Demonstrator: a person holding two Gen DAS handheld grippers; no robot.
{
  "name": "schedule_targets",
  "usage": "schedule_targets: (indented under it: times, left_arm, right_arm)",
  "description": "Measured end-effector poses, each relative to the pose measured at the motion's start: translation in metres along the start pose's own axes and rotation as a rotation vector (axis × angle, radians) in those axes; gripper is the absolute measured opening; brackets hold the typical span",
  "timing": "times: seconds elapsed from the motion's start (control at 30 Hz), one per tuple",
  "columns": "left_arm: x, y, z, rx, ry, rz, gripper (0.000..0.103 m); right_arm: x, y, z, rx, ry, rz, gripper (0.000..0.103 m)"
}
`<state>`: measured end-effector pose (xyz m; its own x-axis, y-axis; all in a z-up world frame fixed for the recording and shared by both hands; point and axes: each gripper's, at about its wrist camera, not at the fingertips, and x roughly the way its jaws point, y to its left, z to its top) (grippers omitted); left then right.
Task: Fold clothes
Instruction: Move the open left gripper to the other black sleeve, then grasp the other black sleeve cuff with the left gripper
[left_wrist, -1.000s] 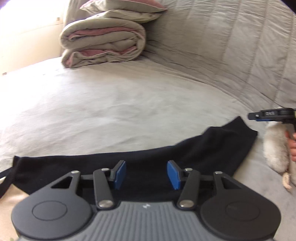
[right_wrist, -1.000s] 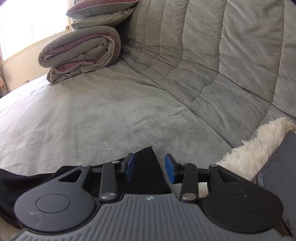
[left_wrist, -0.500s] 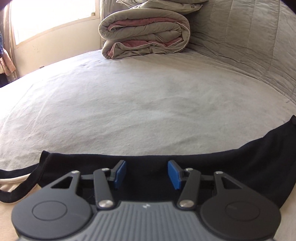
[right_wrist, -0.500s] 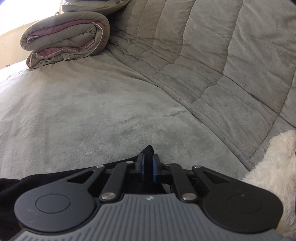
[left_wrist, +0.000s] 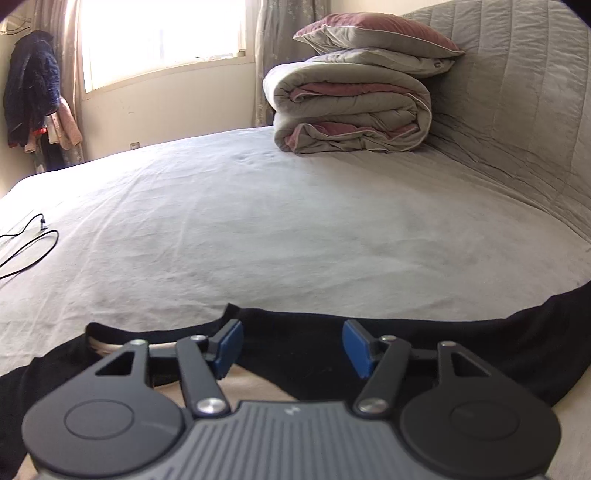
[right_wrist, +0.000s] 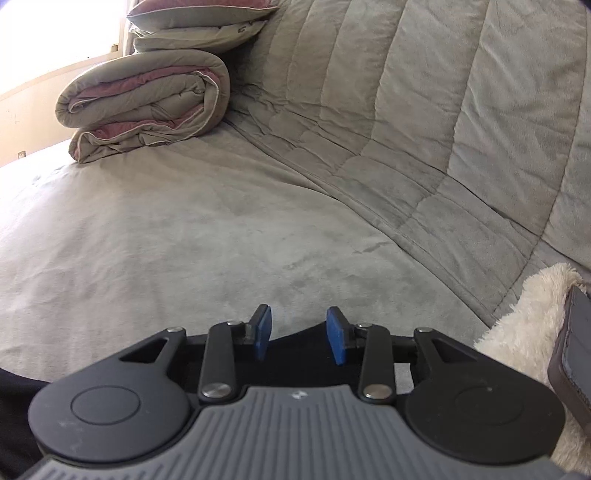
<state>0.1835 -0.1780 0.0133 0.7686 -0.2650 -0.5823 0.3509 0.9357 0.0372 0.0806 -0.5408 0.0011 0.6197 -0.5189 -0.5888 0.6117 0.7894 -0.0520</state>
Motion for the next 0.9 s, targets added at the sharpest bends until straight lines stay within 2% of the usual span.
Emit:
schedule_targets:
  times: [0.3, 0.6, 0.77, 0.9]
  left_arm:
    - [-0.064, 0.103, -0.018, -0.106, -0.029, 0.144, 0.074]
    - [-0.128, 0.22, -0.07, -0.217, 0.02, 0.3, 0.082]
    - [-0.153, 0.279, -0.104, -0.352, 0.034, 0.351, 0.083]
    - [-0.164, 0.318, -0.132, -0.507, 0.018, 0.348, 0.083]
  right_arm:
    - [-0.057, 0.08, 0.005, -0.017, -0.013, 0.107, 0.044]
    - [-0.114, 0.182, -0.003, -0.05, -0.006, 0.228, 0.053]
    - [-0.139, 0.239, -0.02, -0.079, 0.014, 0.309, 0.056]
    - [-0.153, 0.283, -0.037, -0.123, 0.036, 0.362, 0.056]
